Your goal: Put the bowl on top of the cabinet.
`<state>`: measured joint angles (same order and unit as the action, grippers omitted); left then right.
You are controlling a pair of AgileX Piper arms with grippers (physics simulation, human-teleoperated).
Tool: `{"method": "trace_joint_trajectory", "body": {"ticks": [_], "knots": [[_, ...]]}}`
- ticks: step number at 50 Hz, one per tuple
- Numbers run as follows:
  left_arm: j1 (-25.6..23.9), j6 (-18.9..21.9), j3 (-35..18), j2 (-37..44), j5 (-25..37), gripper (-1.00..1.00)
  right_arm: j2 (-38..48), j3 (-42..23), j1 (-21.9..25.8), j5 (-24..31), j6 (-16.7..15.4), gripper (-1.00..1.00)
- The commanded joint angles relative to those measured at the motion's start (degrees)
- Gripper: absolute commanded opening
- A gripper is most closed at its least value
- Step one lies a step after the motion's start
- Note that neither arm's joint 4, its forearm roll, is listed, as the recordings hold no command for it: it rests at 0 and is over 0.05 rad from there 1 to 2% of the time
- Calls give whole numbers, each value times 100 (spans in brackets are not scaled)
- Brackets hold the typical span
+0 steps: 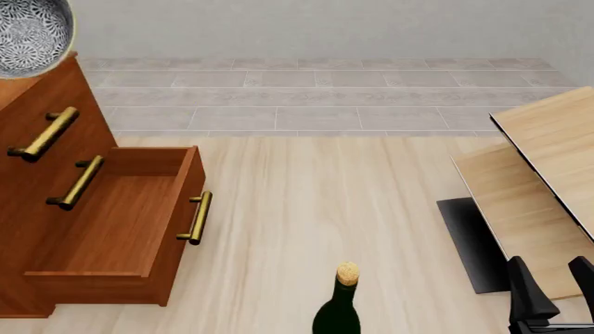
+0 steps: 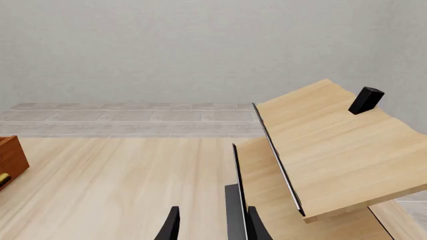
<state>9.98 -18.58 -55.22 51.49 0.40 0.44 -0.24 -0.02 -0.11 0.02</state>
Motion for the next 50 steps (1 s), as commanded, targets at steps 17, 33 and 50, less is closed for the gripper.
{"method": "trace_joint_trajectory", "body": {"ticks": [17, 33, 50], "knots": [[1718, -1080, -932, -215, 1569, -100, -1, 0, 0, 0, -1, 100], [2150, -1632, -1321, 151, 2233, -100, 0, 0, 0, 0, 0, 100], [2548, -2071, -1462, 487, 2534, -100, 0, 0, 0, 0, -1, 100]]}}
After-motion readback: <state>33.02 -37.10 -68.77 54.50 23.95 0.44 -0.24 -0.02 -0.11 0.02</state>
